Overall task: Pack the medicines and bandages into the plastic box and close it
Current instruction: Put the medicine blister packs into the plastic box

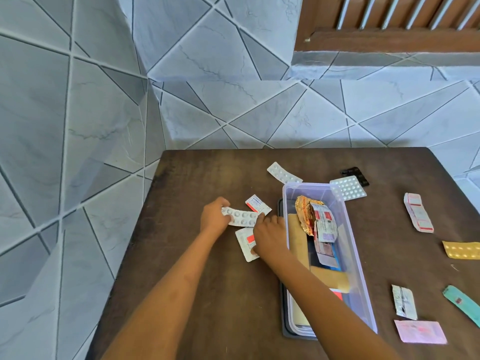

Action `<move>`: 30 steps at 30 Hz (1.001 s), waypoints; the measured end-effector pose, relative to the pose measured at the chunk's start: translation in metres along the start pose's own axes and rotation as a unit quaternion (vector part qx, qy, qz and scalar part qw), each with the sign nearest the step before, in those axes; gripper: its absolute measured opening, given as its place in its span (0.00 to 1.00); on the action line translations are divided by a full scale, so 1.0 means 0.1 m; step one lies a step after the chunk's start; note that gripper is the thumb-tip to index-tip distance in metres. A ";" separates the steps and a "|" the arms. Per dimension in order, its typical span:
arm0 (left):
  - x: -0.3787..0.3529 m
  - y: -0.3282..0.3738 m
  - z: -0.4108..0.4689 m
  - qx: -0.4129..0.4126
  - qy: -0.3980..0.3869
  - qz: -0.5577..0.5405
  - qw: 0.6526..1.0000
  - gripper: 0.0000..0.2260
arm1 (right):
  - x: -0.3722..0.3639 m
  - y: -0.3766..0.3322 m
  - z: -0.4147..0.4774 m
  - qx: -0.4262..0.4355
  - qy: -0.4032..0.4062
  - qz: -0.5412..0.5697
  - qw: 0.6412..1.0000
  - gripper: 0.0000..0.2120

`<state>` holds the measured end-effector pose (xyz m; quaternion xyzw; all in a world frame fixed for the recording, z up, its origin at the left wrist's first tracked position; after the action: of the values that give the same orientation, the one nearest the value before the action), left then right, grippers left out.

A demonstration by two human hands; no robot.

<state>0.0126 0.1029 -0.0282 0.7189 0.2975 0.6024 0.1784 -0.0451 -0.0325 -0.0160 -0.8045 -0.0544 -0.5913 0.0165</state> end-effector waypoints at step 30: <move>-0.45 1.45 -1.46 -0.057 0.054 -0.030 0.996 0.06 | 0.37 1.69 -0.97 0.012 0.180 0.059 0.982 0.17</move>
<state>-0.1032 -0.0511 0.0569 0.6645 0.2936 0.6508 0.2207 -0.1082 -0.2064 0.0548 -0.6862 -0.0099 -0.7240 0.0701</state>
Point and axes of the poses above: each hand's wrist, its own z-axis towards the middle knuckle, its own x-axis out of the back of the hand, y = z × x, the point moved 10 cm from there along z, towards the middle knuckle, and after that the axes turned 3 degrees about z, right-handed, at the moved point
